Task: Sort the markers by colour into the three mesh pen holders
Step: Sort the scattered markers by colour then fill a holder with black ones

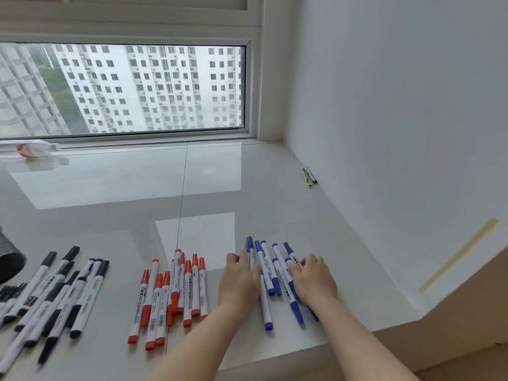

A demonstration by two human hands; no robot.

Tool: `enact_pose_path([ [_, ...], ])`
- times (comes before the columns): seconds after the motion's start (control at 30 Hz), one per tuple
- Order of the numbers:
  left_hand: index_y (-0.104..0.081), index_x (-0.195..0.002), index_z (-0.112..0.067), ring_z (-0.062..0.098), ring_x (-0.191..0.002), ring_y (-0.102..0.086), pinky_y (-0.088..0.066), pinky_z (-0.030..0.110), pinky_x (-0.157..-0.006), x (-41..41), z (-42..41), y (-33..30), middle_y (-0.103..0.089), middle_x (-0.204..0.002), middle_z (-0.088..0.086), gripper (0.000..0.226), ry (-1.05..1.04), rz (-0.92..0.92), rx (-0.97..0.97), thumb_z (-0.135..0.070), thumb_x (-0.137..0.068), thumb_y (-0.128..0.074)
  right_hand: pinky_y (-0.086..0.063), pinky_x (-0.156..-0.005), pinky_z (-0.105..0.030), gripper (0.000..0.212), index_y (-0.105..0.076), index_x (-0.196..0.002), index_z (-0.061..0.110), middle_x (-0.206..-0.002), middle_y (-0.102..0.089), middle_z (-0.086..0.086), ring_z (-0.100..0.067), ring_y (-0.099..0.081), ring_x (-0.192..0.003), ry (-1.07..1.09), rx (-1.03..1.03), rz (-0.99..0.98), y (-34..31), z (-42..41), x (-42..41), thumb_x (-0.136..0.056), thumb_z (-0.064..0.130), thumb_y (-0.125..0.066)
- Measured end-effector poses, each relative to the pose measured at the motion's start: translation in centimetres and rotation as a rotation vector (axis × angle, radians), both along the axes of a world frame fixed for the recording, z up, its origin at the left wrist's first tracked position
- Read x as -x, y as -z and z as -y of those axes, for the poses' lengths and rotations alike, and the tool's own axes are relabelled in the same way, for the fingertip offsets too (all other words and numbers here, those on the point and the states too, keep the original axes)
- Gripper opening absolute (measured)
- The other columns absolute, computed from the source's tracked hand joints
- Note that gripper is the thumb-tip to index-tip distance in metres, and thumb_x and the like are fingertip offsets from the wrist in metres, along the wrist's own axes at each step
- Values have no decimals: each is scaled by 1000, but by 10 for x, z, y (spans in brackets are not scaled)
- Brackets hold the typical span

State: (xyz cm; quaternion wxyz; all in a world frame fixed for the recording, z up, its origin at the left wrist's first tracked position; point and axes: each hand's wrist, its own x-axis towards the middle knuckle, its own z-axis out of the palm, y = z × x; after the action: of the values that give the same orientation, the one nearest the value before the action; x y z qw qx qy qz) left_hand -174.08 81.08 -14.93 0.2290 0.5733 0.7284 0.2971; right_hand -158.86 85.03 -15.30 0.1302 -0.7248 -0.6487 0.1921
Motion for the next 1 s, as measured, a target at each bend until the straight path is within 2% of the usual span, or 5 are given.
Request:
enact_pose_path([
  [0.07,-34,-137,-17,21,-109,-49,-45,34,-96,-4,4,3,-39,-128,8,44,14,-9,-20,-34,-96,-39,-36,-96,-33,50,-38,-134,15,-131,-42,-7,-23,-40,-119,-21,-42,-16,2,3,1,-94,46,-35],
  [0.17,-16,-147,-15,19,-129,-29,-28,31,-109,-12,9,11,-29,-144,4,62,29,-85,-19,-41,-95,-37,-30,-101,-34,55,-29,-142,24,-139,-36,-1,-22,-34,-123,-107,-100,24,6,7,7,-94,50,-32],
  [0.4,7,-148,-16,12,-145,5,1,30,-116,-28,7,21,7,-158,-2,69,17,-195,58,-46,-95,-25,-14,-114,-35,59,-13,-148,31,-157,-9,6,-18,-13,-142,-253,-47,115,13,4,-6,-94,52,-27],
  [0.67,5,-148,-17,12,-145,8,8,36,-115,-43,-1,21,7,-158,-2,67,8,-236,110,-46,-95,-23,-7,-117,-32,60,-13,-149,26,-158,-4,4,-13,-6,-145,-245,-16,53,16,-4,-19,-95,49,-28],
  [1.0,-8,-149,-23,13,-144,-6,0,36,-117,-41,0,23,-8,-158,-2,66,-32,-188,5,-46,-92,-34,-7,-119,-33,58,-17,-148,25,-158,-8,1,-15,-7,-145,-257,-67,13,20,-2,-18,-96,45,-32],
])
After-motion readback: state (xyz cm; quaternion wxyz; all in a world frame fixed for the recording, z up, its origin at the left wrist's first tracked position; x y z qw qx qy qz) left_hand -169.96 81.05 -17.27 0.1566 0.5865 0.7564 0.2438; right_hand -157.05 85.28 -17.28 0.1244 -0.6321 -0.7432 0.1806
